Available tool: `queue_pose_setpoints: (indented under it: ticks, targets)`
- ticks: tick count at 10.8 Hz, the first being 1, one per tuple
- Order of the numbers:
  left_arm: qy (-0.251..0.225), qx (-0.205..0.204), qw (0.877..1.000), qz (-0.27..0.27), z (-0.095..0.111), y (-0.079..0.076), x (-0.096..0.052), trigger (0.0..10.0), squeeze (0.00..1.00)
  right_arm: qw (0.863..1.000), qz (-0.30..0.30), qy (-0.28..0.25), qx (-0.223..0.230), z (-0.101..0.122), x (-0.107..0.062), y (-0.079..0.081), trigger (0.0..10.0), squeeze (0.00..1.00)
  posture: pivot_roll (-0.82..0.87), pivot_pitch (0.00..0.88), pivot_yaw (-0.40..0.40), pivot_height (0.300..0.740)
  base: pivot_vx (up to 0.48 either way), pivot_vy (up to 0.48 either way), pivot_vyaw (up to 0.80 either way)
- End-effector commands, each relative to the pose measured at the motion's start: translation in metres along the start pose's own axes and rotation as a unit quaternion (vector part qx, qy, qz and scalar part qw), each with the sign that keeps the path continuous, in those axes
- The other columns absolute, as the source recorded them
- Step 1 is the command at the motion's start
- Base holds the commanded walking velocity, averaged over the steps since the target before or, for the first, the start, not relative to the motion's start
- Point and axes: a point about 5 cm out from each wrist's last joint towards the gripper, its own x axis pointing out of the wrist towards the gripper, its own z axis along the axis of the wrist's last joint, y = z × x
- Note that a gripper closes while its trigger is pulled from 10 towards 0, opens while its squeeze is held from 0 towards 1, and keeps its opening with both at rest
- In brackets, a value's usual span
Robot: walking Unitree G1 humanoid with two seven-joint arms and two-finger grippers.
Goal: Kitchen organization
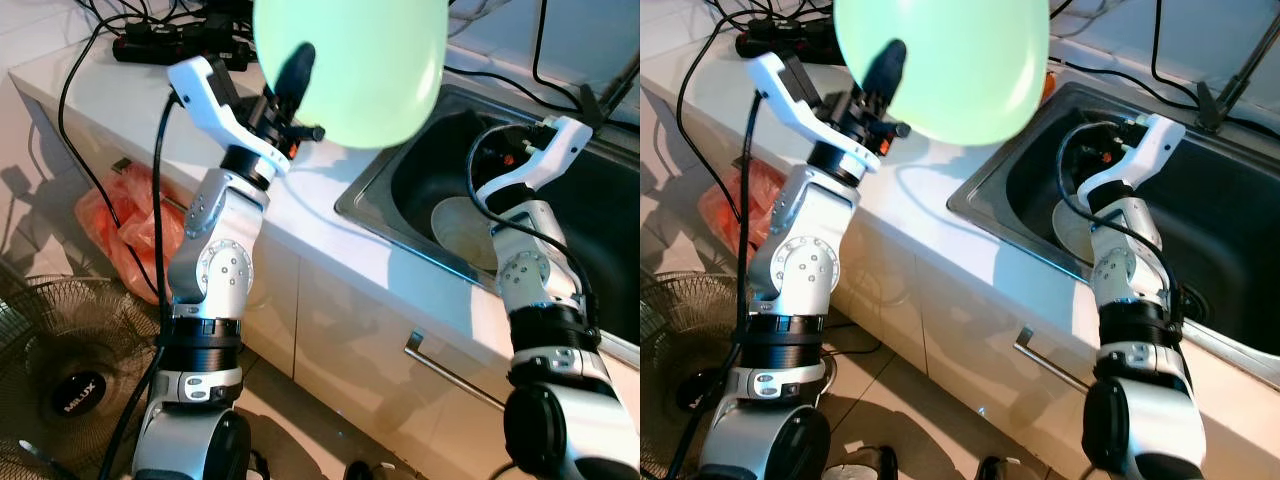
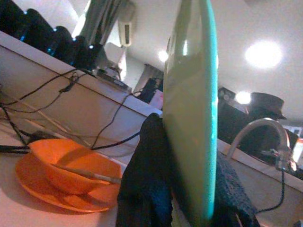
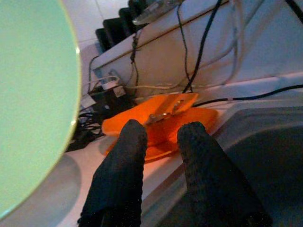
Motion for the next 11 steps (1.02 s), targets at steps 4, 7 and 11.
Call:
queue_pose_setpoints:
  ticks: [4, 7, 11]
  targets:
    - [0.039, 0.014, 0.997, -0.067, -0.003, -0.001, -0.011, 10.0, 0.00, 0.999, 0.043, 0.000, 0.010, 0.006, -0.005, 0.000, 10.0, 0.00, 0.06, 0.121, -0.028, 0.740, 0.000, 0.000, 0.00]
    - [0.053, 0.019, 0.996, -0.063, 0.004, 0.018, -0.025, 10.0, 0.00, 0.999, 0.034, 0.012, 0.015, 0.003, -0.010, -0.012, 10.0, 0.00, 0.06, 0.121, -0.028, 0.740, 0.000, 0.000, 0.00]
    - [0.068, -0.008, 0.995, -0.078, 0.010, 0.031, -0.041, 10.0, 0.00, 0.998, 0.058, 0.023, 0.032, 0.002, -0.018, -0.021, 10.0, 0.00, 0.06, 0.124, -0.031, 0.740, 0.000, 0.000, 0.00]
